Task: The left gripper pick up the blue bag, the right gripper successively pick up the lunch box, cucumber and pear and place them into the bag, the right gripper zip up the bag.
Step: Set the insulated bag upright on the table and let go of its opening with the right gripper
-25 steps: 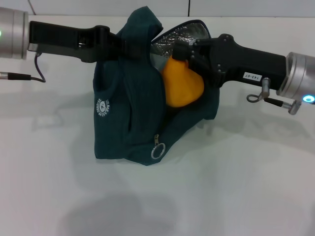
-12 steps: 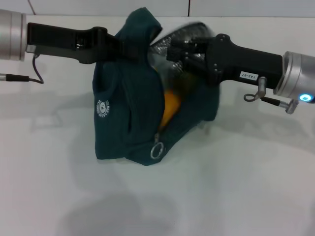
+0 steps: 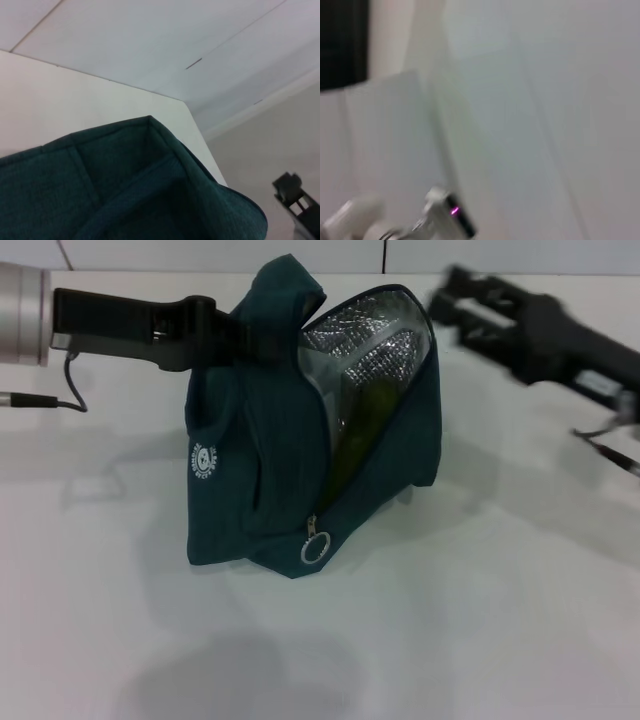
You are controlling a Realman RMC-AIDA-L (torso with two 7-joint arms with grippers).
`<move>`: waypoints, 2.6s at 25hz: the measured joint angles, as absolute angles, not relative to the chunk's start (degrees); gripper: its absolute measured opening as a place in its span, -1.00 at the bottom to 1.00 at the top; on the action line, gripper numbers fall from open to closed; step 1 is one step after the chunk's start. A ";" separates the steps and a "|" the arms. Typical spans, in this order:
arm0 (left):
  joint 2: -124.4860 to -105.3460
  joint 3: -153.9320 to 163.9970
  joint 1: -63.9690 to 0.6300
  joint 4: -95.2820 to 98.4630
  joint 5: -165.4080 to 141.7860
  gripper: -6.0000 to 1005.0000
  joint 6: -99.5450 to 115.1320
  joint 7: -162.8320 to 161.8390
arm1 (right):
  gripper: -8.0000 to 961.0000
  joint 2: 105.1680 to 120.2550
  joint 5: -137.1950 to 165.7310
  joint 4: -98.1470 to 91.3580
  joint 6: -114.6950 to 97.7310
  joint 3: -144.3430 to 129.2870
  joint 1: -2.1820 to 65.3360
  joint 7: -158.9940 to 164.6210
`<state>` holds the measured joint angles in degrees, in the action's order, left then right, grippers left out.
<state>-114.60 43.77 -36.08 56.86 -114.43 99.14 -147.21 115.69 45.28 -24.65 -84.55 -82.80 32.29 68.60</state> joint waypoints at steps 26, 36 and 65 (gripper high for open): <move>-115.14 43.63 -36.57 56.87 -114.34 -0.90 99.04 -145.96 | 0.40 116.19 37.94 -11.61 -76.35 -91.56 33.45 98.45; -115.16 43.95 -36.74 56.86 -114.35 -0.90 99.05 -145.90 | 0.40 116.18 37.94 -12.75 -77.01 -92.95 34.71 103.45; -115.76 44.12 -36.42 56.86 -114.34 -0.90 99.35 -145.72 | -0.49 116.18 38.11 -15.54 -75.29 -95.17 33.70 93.55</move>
<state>-115.76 44.12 -36.42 56.86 -114.34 99.35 -145.72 116.18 38.11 -15.54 -75.29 -95.17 33.70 93.55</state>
